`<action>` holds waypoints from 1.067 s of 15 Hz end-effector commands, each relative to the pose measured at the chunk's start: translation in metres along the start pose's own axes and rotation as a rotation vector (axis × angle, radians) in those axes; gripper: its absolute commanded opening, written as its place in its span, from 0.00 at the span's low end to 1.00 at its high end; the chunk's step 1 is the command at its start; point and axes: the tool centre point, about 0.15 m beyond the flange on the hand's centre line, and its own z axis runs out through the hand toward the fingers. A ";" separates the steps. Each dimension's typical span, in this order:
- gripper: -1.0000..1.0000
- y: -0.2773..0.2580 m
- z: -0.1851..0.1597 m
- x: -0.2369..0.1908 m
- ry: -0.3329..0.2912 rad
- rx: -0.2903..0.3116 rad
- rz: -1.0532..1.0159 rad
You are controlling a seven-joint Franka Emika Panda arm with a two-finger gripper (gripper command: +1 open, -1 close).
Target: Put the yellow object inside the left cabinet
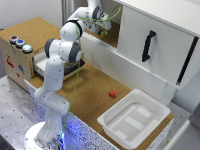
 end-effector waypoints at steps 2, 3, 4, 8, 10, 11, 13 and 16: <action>1.00 0.003 -0.050 -0.073 0.090 0.034 0.011; 1.00 0.003 -0.055 -0.086 0.085 0.046 0.015; 1.00 0.002 -0.057 -0.098 0.070 0.064 0.017; 1.00 -0.019 -0.066 -0.155 -0.002 0.088 -0.025; 1.00 -0.029 -0.073 -0.183 -0.042 0.087 -0.048; 1.00 -0.033 -0.078 -0.196 -0.062 0.083 -0.067; 1.00 -0.040 -0.088 -0.220 -0.093 0.075 -0.112; 1.00 -0.049 -0.099 -0.246 -0.131 0.093 -0.222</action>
